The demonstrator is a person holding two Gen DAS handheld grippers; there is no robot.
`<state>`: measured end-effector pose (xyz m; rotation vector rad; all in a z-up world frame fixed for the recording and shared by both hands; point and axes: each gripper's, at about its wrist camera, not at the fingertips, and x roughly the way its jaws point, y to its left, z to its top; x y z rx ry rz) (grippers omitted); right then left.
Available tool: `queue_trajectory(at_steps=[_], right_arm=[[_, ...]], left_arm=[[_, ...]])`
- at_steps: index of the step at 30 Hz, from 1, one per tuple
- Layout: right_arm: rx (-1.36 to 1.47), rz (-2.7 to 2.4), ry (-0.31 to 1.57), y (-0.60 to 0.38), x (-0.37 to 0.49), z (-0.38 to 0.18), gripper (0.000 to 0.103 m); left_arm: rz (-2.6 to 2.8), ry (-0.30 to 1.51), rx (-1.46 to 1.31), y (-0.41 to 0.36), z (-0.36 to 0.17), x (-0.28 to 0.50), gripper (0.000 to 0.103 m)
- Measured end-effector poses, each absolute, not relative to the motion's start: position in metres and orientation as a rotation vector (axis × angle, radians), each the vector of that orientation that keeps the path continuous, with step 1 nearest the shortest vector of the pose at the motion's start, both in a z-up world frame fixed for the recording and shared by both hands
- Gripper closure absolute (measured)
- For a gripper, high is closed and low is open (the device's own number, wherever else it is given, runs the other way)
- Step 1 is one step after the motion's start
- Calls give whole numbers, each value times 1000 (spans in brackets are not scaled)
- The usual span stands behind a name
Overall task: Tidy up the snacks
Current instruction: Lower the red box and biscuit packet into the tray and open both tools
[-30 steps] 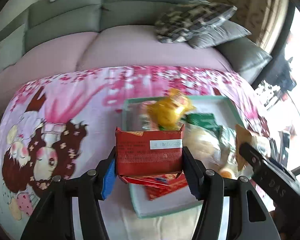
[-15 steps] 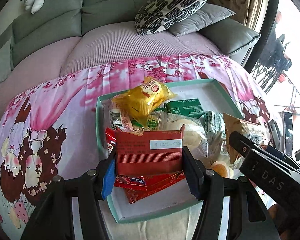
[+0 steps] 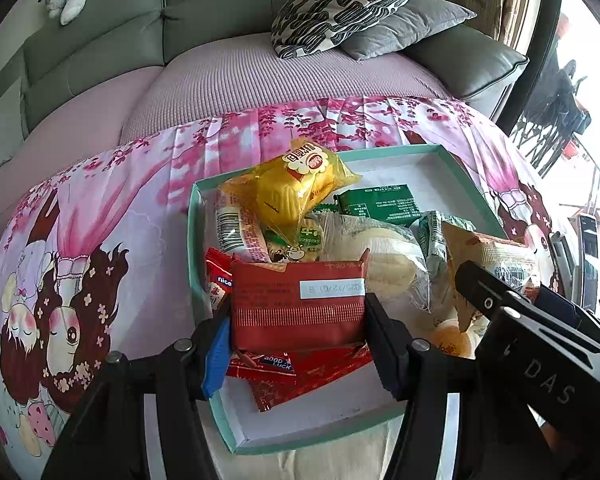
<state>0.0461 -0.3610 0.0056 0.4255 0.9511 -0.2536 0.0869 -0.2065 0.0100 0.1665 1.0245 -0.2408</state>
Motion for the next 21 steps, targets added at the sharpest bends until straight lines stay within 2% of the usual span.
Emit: queue_trajectory(at_steps=[5,21], right_arm=[[424,-251,950,-360,47,6,20],[409,-247,951,-357,46,8,20]], left_arm=[[-238,1026,176,-206,12,85,33],[-130,992,147,-174,37,78,32]])
